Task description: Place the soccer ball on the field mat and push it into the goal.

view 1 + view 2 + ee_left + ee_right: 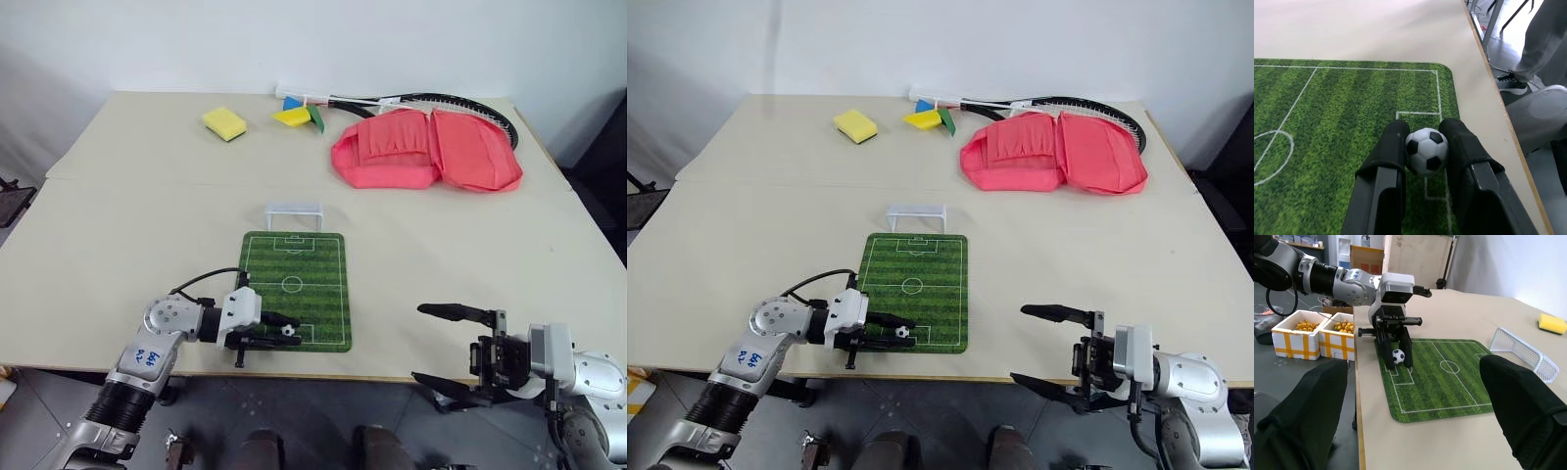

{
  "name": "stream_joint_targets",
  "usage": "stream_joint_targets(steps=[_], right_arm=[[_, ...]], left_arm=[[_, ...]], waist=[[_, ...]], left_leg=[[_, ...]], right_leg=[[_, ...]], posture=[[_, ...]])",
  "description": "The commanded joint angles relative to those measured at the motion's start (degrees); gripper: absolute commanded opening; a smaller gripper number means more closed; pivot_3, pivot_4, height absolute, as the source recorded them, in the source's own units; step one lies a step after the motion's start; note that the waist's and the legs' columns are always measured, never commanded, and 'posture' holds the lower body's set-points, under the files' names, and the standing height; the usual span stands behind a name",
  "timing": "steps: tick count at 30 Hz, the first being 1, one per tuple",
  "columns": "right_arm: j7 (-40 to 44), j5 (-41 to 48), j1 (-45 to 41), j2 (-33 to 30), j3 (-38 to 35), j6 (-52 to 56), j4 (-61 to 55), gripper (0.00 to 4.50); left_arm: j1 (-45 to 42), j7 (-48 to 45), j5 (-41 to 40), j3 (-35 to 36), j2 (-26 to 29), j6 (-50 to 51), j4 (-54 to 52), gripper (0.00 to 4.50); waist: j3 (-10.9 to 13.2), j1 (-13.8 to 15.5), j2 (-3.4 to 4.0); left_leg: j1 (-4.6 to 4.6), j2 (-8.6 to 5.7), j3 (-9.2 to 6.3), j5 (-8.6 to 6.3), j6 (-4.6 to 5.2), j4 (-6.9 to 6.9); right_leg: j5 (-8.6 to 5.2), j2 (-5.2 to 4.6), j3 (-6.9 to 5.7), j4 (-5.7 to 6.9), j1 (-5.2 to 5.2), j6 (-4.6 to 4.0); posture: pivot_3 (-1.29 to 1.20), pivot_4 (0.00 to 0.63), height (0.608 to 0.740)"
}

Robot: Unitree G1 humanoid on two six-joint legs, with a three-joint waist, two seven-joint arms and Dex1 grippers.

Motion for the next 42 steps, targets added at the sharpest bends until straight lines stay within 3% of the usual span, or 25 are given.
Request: stream_joint_targets(steps=[1,4,11,19,23,26,33,37,42], right_arm=[[1.4,0.38,0.72,0.59,-1.07,-2.29,0.85,4.5],[1.96,0.41,0.64,0.79,-0.99,-3.05,1.84,4.5],[3.24,0.23,0.34,1.27,-0.42,-4.62,4.05,4.5],[4.66,0.42,-0.08,1.48,-0.8,-5.62,6.23,4.5],[6.32,1.22,-2.08,1.74,-1.24,-6.47,9.0,4.5],[7.93,1.88,-3.46,1.8,-1.62,-7.09,10.77,4.5],[11.26,2.18,-5.38,3.15,-0.09,-8.45,12.7,4.5],[12.92,1.77,-6.06,3.48,0.46,-9.34,14.17,4.5],[13.13,1.38,-6.61,3.24,1.18,-10.39,15.26,4.5]], left_arm=[[-0.35,0.25,-0.65,0.14,-0.14,0.4,-2.57,2.14],[-0.37,0.65,-0.59,0.65,-0.22,-0.12,-2.43,3.08],[0.4,-0.43,-2.52,2.04,-0.69,-2.65,-0.49,3.08],[3.47,-1.11,-11.03,9.76,-0.25,-2.76,-3.74,3.08],[11.98,-0.18,-18.34,24.28,6.5,0.73,-9.19,3.08],[21.11,-3.81,-20.01,29.65,9.99,1.86,-9.33,2.48],[30.13,-8.2,-17.99,30.34,9.21,-3.16,-5.02,0.19],[31.5,-6.85,-17.99,25.85,6.45,-2.1,-10.65,0.04],[26.8,-3.99,-14.39,17.51,3.2,-1.16,-11.82,0.04]], waist=[[0.0,0.0,0.01],[0.0,0.01,0.0],[0.0,0.0,0.01],[0.0,-0.12,0.01],[0.01,-1.31,-0.02],[-0.01,-1.49,0.12],[0.02,-0.79,0.13],[0.02,-0.85,0.13],[-0.02,-1.06,0.2]], left_leg=[[0.0,0.0,0.0,0.0,0.0,0.0],[0.01,0.0,0.0,0.0,0.0,0.0],[0.01,0.0,0.0,0.0,0.0,0.0],[0.03,0.01,0.0,0.0,0.0,0.0],[0.03,0.09,0.0,0.0,-0.01,-0.02],[0.09,0.13,0.0,0.0,-0.01,-0.08],[0.17,0.11,0.04,-0.16,0.24,-0.01],[0.19,0.1,0.1,-0.17,0.23,-0.01],[0.23,0.12,0.09,-0.16,0.21,0.0]], right_leg=[[0.0,0.0,0.01,0.0,0.0,0.0],[0.0,0.0,0.01,0.0,0.0,0.0],[0.0,0.01,0.02,0.0,0.0,0.0],[0.0,0.01,0.02,0.02,0.0,0.0],[0.0,0.05,0.05,0.03,-0.01,0.0],[-0.02,0.08,0.05,0.01,0.0,-0.04],[-0.03,0.08,0.13,-0.07,0.04,-0.07],[-0.02,0.07,0.21,-0.07,0.04,-0.07],[-0.02,0.11,0.22,0.0,0.02,-0.07]], posture=[[0.0,0.15,0.74],[0.0,0.15,0.74],[0.0,0.15,0.74],[0.0,0.15,0.74],[0.0,0.15,0.74],[0.0,0.15,0.74],[0.0,0.15,0.74],[0.0,0.15,0.74],[0.0,0.15,0.74]])
